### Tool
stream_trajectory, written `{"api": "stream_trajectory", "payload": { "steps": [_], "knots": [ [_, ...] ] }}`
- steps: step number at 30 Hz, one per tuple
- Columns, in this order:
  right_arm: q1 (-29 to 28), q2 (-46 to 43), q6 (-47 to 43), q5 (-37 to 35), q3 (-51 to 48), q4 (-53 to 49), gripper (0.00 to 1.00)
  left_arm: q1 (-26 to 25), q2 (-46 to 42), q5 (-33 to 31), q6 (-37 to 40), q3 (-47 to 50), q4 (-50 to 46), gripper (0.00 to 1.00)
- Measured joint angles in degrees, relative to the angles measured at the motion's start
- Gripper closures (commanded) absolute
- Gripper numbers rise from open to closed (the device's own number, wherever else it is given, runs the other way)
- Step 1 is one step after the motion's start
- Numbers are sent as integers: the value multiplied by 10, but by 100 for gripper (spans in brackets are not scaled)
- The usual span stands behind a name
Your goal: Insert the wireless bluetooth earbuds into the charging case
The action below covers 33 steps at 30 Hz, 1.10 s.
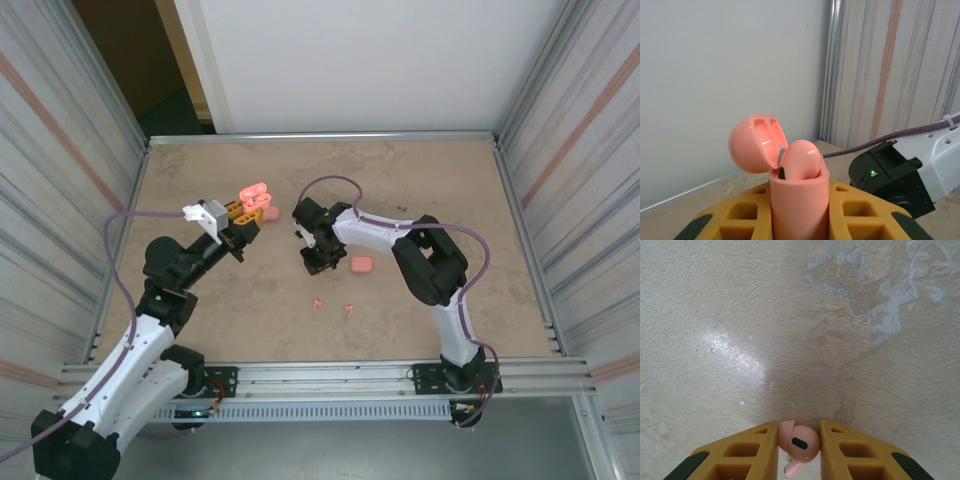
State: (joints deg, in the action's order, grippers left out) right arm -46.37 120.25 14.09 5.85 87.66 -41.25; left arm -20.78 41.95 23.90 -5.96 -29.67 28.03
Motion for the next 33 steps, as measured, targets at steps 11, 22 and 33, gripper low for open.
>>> {"api": "stream_trajectory", "payload": {
  "steps": [11,22,33],
  "knots": [
    [0,-36,0,0,-17,18,78,0,6,0,-1,0,1,100],
    [21,-154,-22,-26,-48,43,78,0,42,1,-22,0,26,100],
    [42,-259,-43,-45,-70,89,78,0,85,7,-57,0,69,100]
  ]
}}
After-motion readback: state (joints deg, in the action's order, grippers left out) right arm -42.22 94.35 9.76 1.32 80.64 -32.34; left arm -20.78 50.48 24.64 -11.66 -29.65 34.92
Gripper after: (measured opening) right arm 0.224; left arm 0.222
